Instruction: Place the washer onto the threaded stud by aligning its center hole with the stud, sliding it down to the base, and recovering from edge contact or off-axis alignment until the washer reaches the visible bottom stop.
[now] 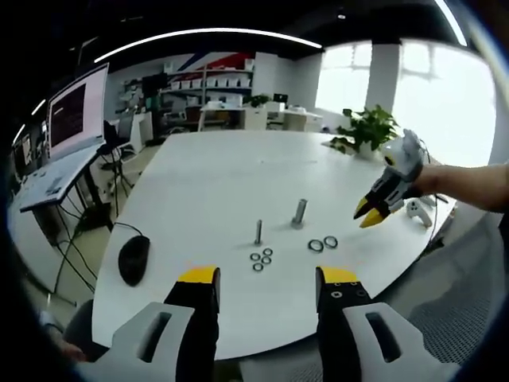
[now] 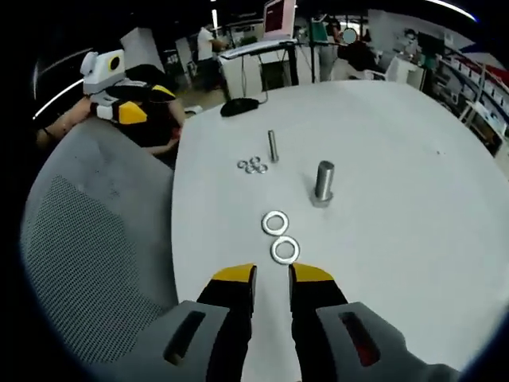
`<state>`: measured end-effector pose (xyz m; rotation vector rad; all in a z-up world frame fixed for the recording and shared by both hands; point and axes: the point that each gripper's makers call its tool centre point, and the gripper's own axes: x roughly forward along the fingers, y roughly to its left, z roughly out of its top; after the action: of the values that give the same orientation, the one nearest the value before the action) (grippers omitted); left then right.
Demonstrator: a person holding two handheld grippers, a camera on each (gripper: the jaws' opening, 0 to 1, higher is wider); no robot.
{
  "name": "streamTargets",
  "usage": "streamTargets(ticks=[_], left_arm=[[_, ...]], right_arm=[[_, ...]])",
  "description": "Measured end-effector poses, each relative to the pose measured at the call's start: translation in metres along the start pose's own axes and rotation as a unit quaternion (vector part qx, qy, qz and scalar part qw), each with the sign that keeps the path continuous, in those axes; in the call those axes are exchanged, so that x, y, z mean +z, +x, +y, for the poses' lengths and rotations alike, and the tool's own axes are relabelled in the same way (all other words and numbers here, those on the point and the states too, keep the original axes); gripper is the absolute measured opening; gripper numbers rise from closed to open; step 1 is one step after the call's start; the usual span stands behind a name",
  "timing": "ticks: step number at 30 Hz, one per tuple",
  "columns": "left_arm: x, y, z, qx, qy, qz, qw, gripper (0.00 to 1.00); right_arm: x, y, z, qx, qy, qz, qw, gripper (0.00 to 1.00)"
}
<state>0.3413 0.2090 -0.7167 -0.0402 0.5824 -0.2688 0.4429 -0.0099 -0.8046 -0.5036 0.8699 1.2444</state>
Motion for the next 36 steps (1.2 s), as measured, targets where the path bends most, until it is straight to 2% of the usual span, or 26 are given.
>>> streamTargets(ticks=[4,11,28,33,36], left_arm=[[-0.002,0.001,0.001,0.001,0.0,0.008,1.0,0.44],[-0.004,0.001,0.002,0.003,0.003,0.011,0.9999,0.43],[-0.006,0.002,0.0,-0.002,-0.001,0.017,0.9999,0.4],[-0.002,0.0,0.003,0.004,-0.002,0.005,1.0,0.39],[-0.008,0.002,0.002,0.002,0.006,0.022,0.9997,0.39]], right_arm=[[-0.002,0.008,-0.005,-0.002,0.001,0.009,1.0,0.19],[-0.009,0.028,-0.012,-0.002,-0.007,0.049,0.9988,0.19],[-0.007,0.058,-0.019,-0.004,-0.03,0.084,0.996,0.2],[-0.008,0.065,-0.019,-0.007,-0.038,0.094,0.9948,0.2],[-0.009,0.067,-0.019,-0.007,-0.041,0.097,0.9944,0.21]])
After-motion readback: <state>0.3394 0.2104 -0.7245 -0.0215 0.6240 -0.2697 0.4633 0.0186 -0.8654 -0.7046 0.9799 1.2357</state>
